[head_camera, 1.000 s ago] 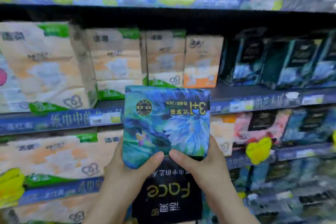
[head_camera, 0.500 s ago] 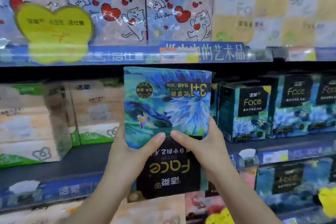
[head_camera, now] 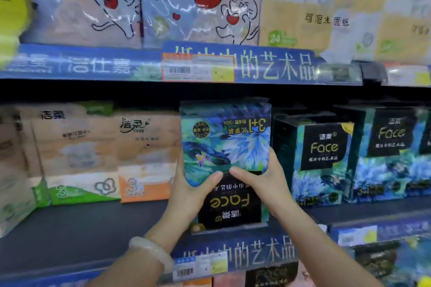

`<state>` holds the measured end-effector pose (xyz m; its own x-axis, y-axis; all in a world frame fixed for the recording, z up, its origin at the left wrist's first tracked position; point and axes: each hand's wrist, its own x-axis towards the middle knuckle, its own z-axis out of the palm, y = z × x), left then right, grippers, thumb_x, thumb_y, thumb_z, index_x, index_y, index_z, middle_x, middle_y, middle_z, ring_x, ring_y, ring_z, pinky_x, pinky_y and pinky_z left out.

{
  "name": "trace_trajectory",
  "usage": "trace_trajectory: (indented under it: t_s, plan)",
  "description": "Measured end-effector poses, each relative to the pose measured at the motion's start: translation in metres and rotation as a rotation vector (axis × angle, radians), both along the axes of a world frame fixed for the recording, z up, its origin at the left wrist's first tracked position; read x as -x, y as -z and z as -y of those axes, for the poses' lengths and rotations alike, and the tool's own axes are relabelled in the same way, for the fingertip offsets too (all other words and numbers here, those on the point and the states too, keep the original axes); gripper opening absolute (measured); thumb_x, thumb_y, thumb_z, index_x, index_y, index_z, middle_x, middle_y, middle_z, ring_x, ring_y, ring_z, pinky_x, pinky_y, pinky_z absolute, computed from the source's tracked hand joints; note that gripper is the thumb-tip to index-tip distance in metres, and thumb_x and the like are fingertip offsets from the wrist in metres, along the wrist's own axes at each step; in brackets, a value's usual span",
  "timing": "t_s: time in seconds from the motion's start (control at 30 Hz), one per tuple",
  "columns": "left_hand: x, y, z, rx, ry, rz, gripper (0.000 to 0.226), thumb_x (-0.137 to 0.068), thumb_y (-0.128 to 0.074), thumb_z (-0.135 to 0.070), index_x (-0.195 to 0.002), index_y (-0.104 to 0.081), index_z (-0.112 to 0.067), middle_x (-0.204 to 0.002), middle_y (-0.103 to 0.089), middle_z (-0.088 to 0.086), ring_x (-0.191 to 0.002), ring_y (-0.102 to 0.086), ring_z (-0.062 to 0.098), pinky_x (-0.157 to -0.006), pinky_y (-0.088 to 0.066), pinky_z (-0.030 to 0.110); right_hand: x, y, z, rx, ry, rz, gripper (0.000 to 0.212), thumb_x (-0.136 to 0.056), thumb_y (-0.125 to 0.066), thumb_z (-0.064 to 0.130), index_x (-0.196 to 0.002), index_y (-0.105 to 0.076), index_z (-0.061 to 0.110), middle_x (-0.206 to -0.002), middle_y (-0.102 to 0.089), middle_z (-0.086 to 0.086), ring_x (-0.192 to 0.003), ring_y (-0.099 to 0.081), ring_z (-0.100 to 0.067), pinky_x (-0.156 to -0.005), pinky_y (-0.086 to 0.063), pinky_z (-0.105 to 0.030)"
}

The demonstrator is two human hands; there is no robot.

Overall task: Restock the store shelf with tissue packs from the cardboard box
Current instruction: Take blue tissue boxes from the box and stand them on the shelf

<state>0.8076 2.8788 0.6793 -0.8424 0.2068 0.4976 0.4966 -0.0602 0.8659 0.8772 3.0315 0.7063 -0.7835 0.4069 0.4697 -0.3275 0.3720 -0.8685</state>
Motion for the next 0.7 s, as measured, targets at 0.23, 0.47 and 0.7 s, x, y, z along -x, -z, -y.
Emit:
trace_trajectory:
  t_s: [0.23,0.47,0.7]
  plan:
    - [0.026,0.016,0.007,0.252,0.134,0.013,0.093,-0.075,-0.076,-0.029,-0.146,-0.017,-0.031,-0.135,-0.045,-0.024,-0.122,-0.044,-0.007,-0.097,-0.036,0.008,0.012,0.009,-0.022,-0.054,-0.045,0.143,0.110,-0.065,-0.082,0.038,-0.150,-0.013,0.031,-0.150,-0.021,0.021,-0.143,-0.021,-0.009,-0.115,-0.023,-0.032]
    - [0.042,0.019,0.016,0.479,0.329,0.155,0.096,-0.060,-0.087,-0.035,-0.139,-0.033,-0.024,-0.122,-0.049,-0.025,-0.105,-0.055,-0.008,-0.082,-0.043,0.002,0.002,-0.069,-0.017,-0.471,0.106,-0.122,0.105,-0.064,-0.071,0.056,-0.149,-0.014,0.032,-0.147,-0.018,0.014,-0.136,-0.020,-0.002,-0.110,-0.025,-0.023]
    - [0.038,0.017,0.018,0.415,0.311,0.226,0.137,-0.014,-0.094,-0.047,-0.135,-0.033,-0.026,-0.119,-0.054,-0.013,-0.095,-0.062,-0.005,-0.076,-0.051,0.014,0.020,-0.078,-0.019,-0.751,0.172,-0.002,0.089,-0.067,-0.079,0.047,-0.142,-0.034,0.030,-0.144,-0.031,-0.006,-0.132,-0.036,-0.030,-0.110,-0.033,-0.041]
